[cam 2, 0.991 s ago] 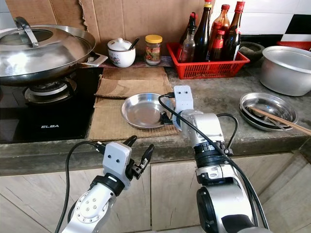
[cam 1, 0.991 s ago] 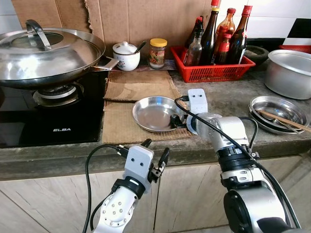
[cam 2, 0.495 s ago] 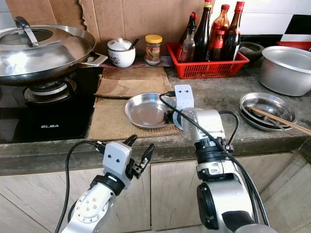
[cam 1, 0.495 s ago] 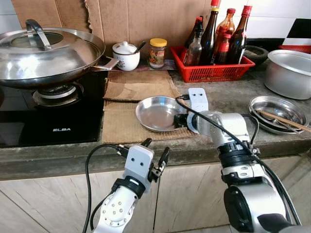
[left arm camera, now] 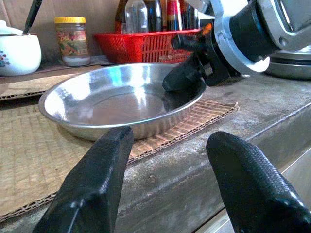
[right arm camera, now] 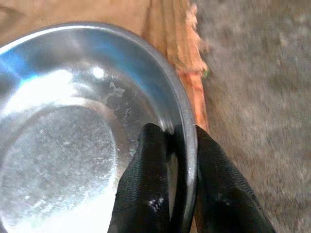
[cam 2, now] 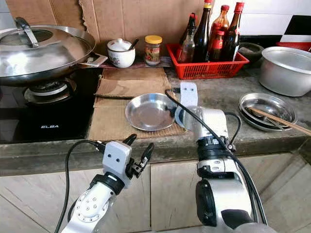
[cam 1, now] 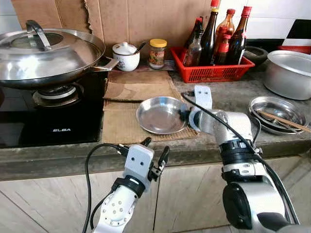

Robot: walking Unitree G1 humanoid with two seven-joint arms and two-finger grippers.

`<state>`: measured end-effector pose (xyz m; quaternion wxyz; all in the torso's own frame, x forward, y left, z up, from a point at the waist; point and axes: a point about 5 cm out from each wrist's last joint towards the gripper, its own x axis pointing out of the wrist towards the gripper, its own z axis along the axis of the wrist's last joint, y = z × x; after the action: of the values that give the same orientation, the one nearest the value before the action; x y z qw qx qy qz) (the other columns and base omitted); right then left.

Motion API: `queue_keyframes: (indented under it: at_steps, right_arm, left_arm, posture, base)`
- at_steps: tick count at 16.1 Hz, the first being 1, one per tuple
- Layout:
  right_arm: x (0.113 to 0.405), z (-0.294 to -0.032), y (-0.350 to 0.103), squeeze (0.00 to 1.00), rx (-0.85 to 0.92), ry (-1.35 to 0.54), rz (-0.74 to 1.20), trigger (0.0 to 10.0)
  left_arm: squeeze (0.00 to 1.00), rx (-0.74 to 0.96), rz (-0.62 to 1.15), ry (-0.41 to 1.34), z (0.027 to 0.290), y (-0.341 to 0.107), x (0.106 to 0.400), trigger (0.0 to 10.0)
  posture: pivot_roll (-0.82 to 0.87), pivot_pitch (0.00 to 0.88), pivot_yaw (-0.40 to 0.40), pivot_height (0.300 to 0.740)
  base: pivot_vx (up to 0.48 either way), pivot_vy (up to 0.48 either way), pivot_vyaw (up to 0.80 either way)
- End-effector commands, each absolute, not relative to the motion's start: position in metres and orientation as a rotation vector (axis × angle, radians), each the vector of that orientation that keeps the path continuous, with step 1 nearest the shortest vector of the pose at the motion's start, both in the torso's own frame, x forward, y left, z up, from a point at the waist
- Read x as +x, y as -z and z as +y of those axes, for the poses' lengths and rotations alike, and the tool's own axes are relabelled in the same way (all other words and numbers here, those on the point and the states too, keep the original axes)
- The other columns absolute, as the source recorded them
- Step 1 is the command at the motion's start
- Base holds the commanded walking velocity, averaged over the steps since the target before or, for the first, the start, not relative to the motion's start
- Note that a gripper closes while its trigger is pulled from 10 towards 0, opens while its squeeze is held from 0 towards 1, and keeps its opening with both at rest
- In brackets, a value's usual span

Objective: Kitchen organization

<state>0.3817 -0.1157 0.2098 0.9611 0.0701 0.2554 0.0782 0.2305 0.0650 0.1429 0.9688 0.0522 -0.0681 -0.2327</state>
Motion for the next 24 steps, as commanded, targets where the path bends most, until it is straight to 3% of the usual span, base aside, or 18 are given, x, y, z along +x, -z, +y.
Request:
queue_keyframes:
  at_steps: [1, 3, 7, 9, 13, 19, 24]
  right_arm:
    - [0.38, -0.118, -0.195, 0.0, 0.148, -0.12, 0.58, 0.0]
    - [0.383, -0.122, -0.203, 0.0, 0.239, -0.08, 0.514, 0.0]
    - [0.388, -0.136, -0.245, 0.0, 0.506, -0.022, 0.18, 0.0]
    - [0.381, -0.141, -0.254, 0.0, 0.544, 0.005, 0.055, 0.0]
    - [0.34, -0.14, -0.266, 0.0, 0.363, -0.002, -0.311, 0.0]
    - [0.304, -0.141, -0.263, 0.0, 0.007, 0.04, -0.496, 0.0]
    - [0.293, -0.145, -0.252, 0.0, -0.048, 0.094, -0.491, 0.0]
  left_arm:
    - [0.0, 0.108, -0.143, 0.463, 0.064, -0.143, 0.232, 10.0]
    - [0.0, 0.11, -0.146, 0.461, 0.064, -0.144, 0.233, 10.0]
    - [0.0, 0.11, -0.146, 0.45, 0.066, -0.144, 0.234, 10.0]
    - [0.0, 0.11, -0.145, 0.447, 0.066, -0.145, 0.234, 10.0]
    - [0.0, 0.098, -0.165, 0.415, 0.069, -0.151, 0.238, 10.0]
    - [0.0, 0.089, -0.212, 0.395, 0.071, -0.164, 0.244, 10.0]
    - [0.0, 0.095, -0.224, 0.389, 0.072, -0.166, 0.243, 10.0]
  posture:
    - [0.03, 0.0, -0.085, 0.74]
    - [0.03, 0.0, -0.083, 0.74]
    - [0.03, 0.0, -0.081, 0.74]
    - [0.04, 0.0, -0.076, 0.74]
    - [0.04, 0.0, -0.071, 0.74]
    - [0.03, 0.0, -0.055, 0.74]
    - [0.03, 0.0, -0.051, 0.74]
  base:
    - [0.0, 0.0, 0.0]
    - [0.0, 0.0, 0.0]
    - [0.0, 0.0, 0.0]
    - [0.0, 0.0, 0.0]
    - [0.0, 0.0, 0.0]
    - [0.0, 0.0, 0.0]
    - [0.0, 0.0, 0.0]
